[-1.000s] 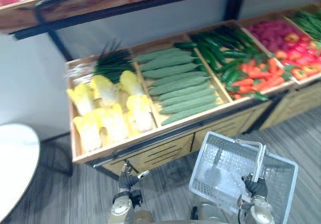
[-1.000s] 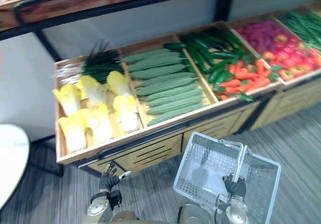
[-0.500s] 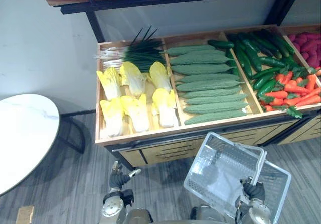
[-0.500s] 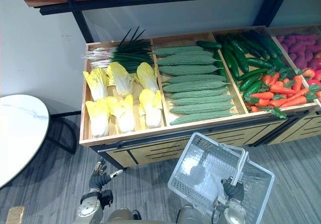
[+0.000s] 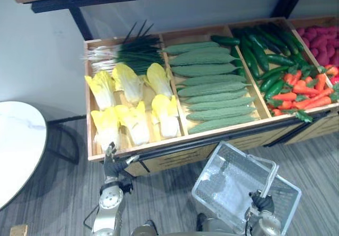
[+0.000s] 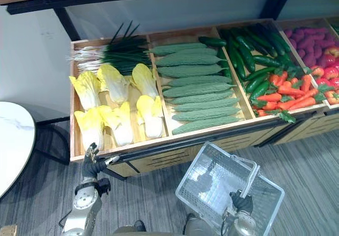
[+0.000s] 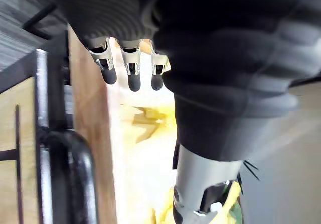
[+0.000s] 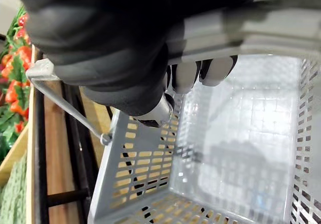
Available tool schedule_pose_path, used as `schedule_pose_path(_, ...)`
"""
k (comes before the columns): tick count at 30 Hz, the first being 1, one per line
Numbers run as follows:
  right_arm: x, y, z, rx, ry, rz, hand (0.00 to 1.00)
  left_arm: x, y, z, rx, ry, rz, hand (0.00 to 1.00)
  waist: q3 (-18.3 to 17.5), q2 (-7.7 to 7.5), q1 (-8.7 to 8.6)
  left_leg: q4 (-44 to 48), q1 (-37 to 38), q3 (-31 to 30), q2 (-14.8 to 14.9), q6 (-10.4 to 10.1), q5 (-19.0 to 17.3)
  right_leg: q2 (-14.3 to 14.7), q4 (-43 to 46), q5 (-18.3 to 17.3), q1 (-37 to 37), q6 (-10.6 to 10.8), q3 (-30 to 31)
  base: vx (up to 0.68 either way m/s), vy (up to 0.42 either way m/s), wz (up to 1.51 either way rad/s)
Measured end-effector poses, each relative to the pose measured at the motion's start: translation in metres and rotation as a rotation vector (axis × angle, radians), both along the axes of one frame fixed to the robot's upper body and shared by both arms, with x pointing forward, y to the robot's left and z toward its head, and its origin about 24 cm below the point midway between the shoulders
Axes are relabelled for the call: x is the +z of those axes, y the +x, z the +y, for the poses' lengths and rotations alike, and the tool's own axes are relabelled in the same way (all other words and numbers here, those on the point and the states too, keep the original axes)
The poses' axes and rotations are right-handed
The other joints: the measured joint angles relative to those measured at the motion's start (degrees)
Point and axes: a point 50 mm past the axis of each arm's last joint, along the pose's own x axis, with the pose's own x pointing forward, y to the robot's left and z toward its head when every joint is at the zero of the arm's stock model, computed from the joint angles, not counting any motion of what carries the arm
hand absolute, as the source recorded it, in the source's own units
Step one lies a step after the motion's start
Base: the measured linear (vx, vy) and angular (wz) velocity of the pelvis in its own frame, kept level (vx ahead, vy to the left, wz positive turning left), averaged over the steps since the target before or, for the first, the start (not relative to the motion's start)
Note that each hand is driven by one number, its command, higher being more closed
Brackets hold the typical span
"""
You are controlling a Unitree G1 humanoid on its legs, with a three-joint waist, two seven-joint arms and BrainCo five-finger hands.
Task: Pick vegetable in the basket
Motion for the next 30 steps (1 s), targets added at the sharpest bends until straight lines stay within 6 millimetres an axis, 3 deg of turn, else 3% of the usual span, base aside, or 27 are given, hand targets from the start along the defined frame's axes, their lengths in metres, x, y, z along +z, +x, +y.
schedule_pose_path(4,0.001,0.001,-0.001,0.011,-0.020,-0.002,1.00,0.008,0.013,0.008,0.017,0.074,-0.018,0.00,0.04,0.77,-1.56,-0.18,-0.41,0.01,-0.16,0.03,0.99,0.27,-3.08,2.64,0.03,0.27,1.62,-0.07,0.014,-0.20)
schedule_pose_path(8,0.003,0.001,-0.005,0.009,-0.034,-0.005,1.00,0.004,0.020,0.011,0.045,0.128,0.021,0.00,0.17,1.88,-2.88,-1.86,-1.37,-0.06,-0.04,0.25,1.70,1.04,-5.32,5.31,-1.25,0.41,2.52,-0.13,0.012,-0.16)
schedule_pose_path(17,0.007,0.005,-0.013,0.019,-0.065,-0.023,1.00,-0.008,0.039,0.030,0.117,0.229,0.155,0.00,1.76,1.96,-3.39,-4.01,-5.39,-0.17,-0.13,-0.43,3.09,1.91,-8.29,9.42,-6.06,0.83,4.83,-0.14,-0.018,-0.12)
schedule_pose_path(23,0.015,0.013,-0.018,0.044,-0.095,-0.054,1.00,0.015,0.067,0.054,0.168,0.355,0.153,0.00,4.39,1.33,-4.74,-3.94,-8.05,-0.74,-0.05,-0.90,3.46,2.03,-8.08,11.06,-9.53,1.10,6.73,-0.03,-0.013,-0.14)
schedule_pose_path(30,0.024,0.021,-0.016,0.080,-0.105,-0.119,1.00,0.048,0.095,0.054,0.164,0.381,0.063,0.00,7.61,0.34,-4.75,-3.00,-9.15,-1.03,-0.06,-0.23,4.05,2.33,-7.13,11.48,-10.55,0.50,6.97,0.02,-0.004,-0.02)
